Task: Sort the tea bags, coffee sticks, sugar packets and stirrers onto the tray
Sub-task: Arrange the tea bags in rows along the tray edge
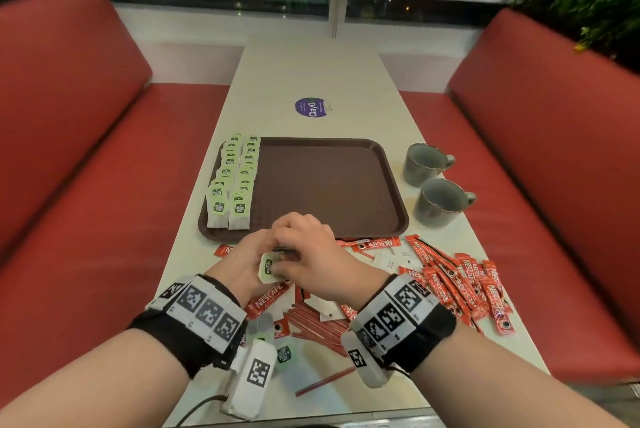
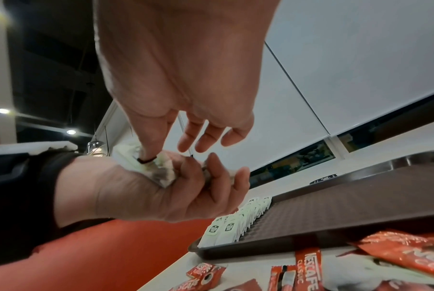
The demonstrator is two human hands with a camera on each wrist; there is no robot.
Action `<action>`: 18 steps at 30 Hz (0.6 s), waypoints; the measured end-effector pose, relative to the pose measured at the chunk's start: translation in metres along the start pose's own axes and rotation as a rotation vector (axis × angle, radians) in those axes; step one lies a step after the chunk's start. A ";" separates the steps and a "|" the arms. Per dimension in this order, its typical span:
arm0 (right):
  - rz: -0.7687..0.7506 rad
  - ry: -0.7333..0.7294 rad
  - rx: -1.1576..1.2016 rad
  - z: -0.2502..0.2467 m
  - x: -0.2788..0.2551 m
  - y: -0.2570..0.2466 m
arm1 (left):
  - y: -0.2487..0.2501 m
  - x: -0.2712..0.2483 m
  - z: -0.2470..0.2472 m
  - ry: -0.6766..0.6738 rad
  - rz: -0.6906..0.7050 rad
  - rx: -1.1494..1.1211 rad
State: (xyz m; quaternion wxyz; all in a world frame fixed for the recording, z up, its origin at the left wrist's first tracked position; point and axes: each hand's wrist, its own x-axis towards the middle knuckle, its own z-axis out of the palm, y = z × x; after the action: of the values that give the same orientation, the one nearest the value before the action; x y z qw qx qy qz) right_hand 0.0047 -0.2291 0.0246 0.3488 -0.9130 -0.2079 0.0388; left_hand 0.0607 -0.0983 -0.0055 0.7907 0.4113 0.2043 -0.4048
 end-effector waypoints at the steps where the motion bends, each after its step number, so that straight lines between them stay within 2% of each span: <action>1: 0.001 0.010 0.013 -0.001 0.001 0.001 | 0.000 0.004 -0.002 0.020 0.022 0.028; 3: 0.016 0.054 0.073 -0.003 0.002 0.001 | 0.000 0.005 0.000 0.017 0.096 0.165; 5: 0.082 0.110 0.207 -0.007 0.003 0.001 | -0.005 -0.002 0.008 -0.067 0.141 0.102; 6: 0.120 0.137 0.282 -0.009 0.004 0.003 | -0.004 -0.002 0.008 -0.065 0.141 0.010; 7: 0.158 0.165 0.350 -0.011 0.005 0.004 | -0.004 -0.002 0.010 -0.051 0.146 -0.014; 10: 0.314 0.257 0.581 -0.010 0.010 0.010 | -0.002 -0.007 0.014 0.031 0.269 0.156; 12: 0.444 0.277 0.739 -0.009 0.016 0.012 | 0.000 -0.009 0.014 0.045 0.315 0.192; 14: 0.531 0.268 0.787 -0.009 0.024 0.015 | 0.003 -0.012 0.014 0.020 0.299 0.185; 18: 0.579 0.239 0.763 -0.004 0.037 0.017 | 0.009 -0.019 0.006 -0.084 0.242 0.203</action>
State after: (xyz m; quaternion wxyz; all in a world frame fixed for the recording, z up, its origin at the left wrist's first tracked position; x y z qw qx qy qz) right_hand 0.0448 -0.2280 0.0189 0.6544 -0.7386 0.1251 0.1024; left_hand 0.0571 -0.0912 0.0144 0.7959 0.4935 0.0781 -0.3420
